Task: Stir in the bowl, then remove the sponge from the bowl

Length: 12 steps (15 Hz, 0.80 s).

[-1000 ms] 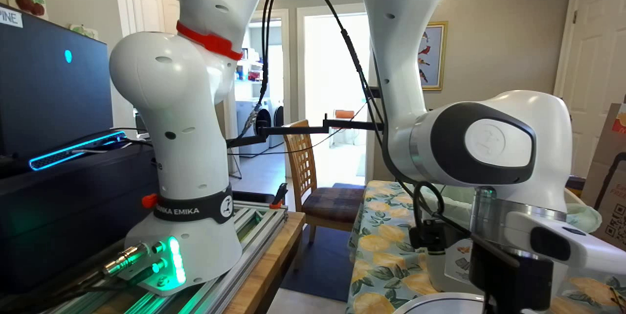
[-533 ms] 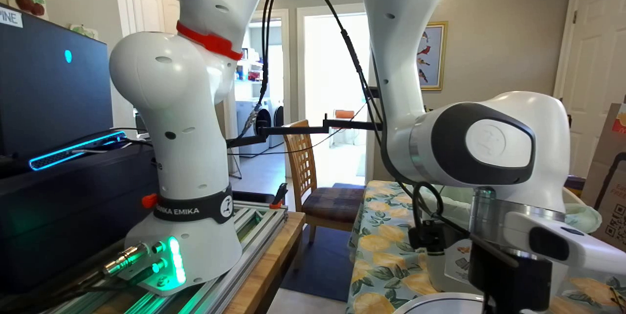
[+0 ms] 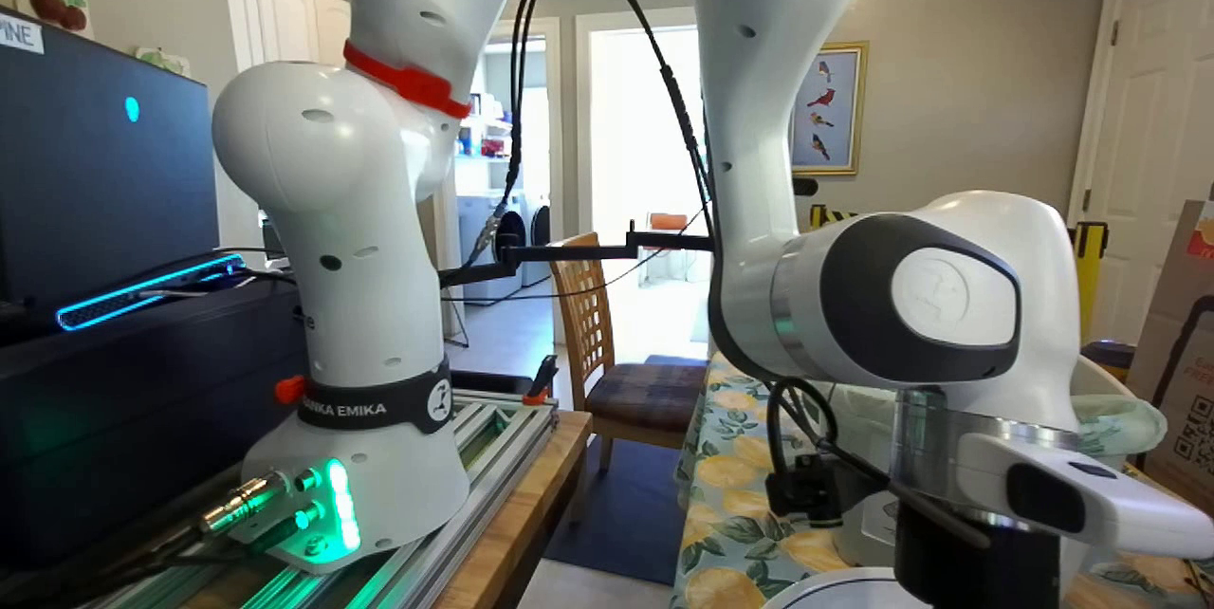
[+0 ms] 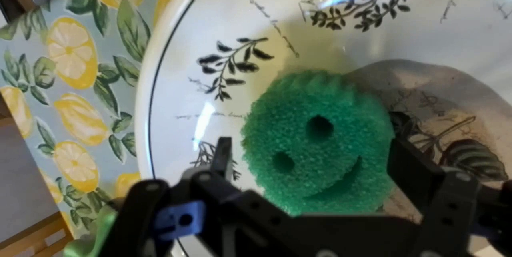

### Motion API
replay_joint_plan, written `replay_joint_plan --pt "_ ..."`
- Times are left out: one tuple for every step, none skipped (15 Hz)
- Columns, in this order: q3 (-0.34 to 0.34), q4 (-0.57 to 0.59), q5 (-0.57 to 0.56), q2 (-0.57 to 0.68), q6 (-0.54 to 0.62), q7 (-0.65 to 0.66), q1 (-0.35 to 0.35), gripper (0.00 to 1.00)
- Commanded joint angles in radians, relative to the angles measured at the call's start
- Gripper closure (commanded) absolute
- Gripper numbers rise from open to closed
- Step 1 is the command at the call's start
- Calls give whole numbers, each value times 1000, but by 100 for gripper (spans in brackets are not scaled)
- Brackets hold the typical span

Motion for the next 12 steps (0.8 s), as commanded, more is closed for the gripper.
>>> replay_joint_plan --pt "-71 -31 -93 18 133 106 35 0" --pt "-89 -34 -107 25 164 125 43 0" --pt "-94 -42 -109 32 191 130 41 0" --pt "-98 -46 -110 38 213 137 41 0" --pt "-96 -51 -105 42 231 138 35 0" --pt "-99 -54 -103 49 249 142 37 0" --pt "-96 -57 -98 53 266 142 32 0" --pt "-95 -61 -95 57 282 146 29 0" --pt "-94 -63 -94 63 296 147 27 0" --pt "-91 -64 -91 68 307 147 22 0" --pt "-90 -63 -90 73 312 146 21 0" --pt "-88 -63 -90 77 320 144 19 25"
